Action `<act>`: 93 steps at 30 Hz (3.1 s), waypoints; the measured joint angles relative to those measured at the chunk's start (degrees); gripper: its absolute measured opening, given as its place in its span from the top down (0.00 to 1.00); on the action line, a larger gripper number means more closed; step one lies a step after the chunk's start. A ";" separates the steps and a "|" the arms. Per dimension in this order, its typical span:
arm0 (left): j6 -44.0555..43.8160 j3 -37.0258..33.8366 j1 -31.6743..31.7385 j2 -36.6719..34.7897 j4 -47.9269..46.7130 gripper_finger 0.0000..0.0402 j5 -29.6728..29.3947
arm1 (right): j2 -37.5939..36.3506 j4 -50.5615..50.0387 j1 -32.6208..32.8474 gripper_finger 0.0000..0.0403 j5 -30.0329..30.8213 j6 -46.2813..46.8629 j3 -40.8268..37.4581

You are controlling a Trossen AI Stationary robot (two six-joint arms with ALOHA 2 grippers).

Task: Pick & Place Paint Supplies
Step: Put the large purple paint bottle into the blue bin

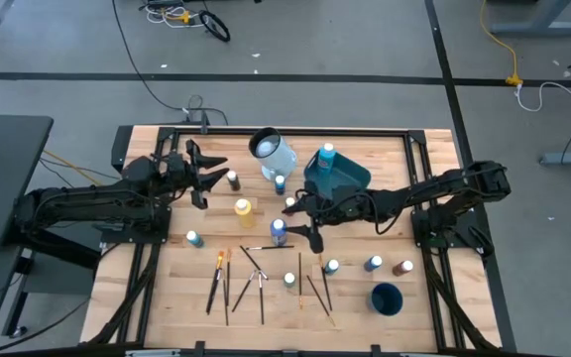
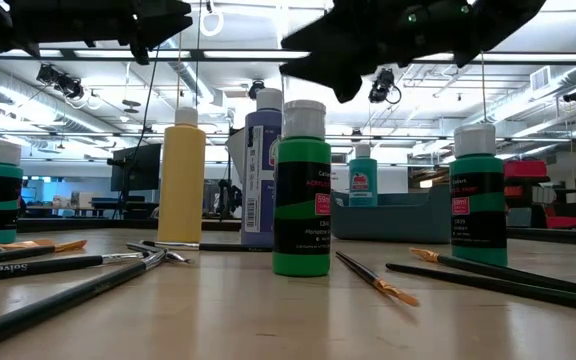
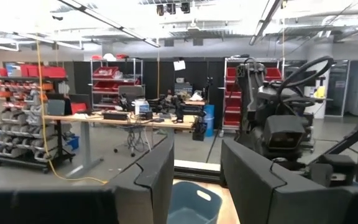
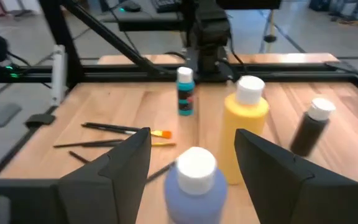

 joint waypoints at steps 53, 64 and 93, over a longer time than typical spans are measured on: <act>2.63 0.00 0.02 -0.04 -0.54 0.65 2.07 | 5.58 13.50 -0.35 0.69 -2.32 -1.12 -0.03; 2.50 0.00 0.00 -0.07 -0.65 0.65 2.26 | -12.71 -0.87 -0.29 0.70 1.74 -1.11 -0.03; 2.46 0.00 0.02 -0.02 -0.61 0.65 2.29 | -23.92 0.49 -6.63 0.70 50.28 2.32 -23.59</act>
